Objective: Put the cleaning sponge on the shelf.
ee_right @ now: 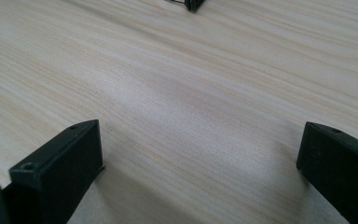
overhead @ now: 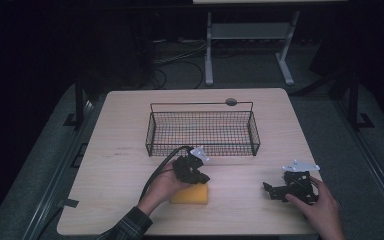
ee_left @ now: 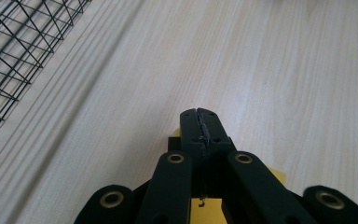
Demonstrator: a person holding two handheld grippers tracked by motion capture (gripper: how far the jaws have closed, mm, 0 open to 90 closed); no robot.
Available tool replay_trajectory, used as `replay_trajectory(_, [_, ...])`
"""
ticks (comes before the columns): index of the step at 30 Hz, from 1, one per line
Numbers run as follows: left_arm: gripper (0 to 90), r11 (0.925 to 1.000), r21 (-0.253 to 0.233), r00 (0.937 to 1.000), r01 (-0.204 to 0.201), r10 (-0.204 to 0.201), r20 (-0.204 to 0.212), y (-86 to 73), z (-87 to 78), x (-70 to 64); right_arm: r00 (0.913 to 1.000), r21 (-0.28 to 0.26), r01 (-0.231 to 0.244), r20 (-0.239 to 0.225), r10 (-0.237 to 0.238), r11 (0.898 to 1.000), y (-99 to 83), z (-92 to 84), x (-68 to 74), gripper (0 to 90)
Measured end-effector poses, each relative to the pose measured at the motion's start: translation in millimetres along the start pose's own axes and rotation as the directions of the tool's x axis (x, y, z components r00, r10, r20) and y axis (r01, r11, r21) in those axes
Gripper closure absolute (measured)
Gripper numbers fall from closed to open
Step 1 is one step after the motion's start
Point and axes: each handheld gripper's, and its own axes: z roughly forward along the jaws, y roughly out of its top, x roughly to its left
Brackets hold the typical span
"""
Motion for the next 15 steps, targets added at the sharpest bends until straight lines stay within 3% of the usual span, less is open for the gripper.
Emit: replay_trajectory(15, [89.8,0.9996,-0.002,0.999,0.03,-0.03,-0.033,-8.2,-7.8,11.0,1.0,0.0,0.0,0.0,0.0,1.0,0.0,0.0,0.0,0.0])
